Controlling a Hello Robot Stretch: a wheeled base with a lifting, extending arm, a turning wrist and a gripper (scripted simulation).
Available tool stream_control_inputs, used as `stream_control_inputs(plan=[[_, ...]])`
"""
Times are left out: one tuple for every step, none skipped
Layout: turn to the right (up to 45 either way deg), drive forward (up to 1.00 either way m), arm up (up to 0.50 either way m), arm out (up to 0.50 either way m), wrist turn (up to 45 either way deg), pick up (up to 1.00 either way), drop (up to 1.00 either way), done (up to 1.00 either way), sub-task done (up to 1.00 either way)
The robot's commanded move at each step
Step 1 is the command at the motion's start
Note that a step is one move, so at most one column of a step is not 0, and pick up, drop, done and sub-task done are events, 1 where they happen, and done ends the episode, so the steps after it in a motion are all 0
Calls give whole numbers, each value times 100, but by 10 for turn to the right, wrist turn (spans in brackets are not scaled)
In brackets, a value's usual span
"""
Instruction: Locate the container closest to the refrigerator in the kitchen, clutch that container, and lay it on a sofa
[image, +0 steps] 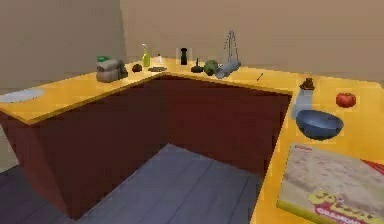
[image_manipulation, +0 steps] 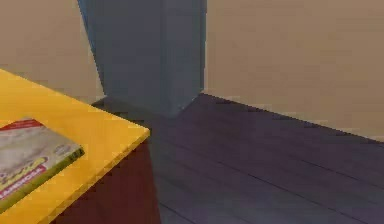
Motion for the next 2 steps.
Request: stream_control_inputs(plan=[[-450,0,0,0,0,0,0,0,0],[-450,0,0,0,0,0,0,0,0]])
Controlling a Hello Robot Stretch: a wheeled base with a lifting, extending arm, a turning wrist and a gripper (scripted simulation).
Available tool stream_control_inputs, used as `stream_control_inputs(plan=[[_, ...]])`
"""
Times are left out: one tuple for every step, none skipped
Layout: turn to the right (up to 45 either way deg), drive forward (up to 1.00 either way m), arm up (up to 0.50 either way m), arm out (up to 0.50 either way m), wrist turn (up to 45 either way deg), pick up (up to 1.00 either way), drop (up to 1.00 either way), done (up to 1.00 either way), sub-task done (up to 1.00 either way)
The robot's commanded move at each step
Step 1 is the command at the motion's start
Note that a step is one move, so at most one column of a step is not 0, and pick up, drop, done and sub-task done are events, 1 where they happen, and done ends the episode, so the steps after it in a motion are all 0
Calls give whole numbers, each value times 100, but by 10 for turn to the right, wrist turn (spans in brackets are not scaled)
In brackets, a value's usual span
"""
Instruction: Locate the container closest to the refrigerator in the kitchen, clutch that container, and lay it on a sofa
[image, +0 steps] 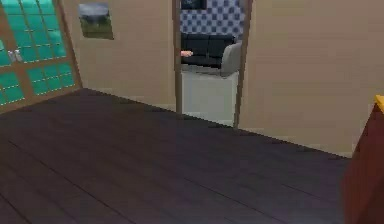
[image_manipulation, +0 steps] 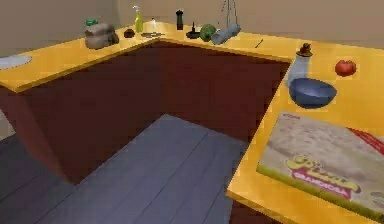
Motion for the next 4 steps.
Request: stream_control_inputs(plan=[[-450,0,0,0,0,0,0,0,0],[-120,0,0,0,0,0,0,0,0],[0,5,0,0,0,0,0,0,0],[-450,0,0,0,0,0,0,0,0]])
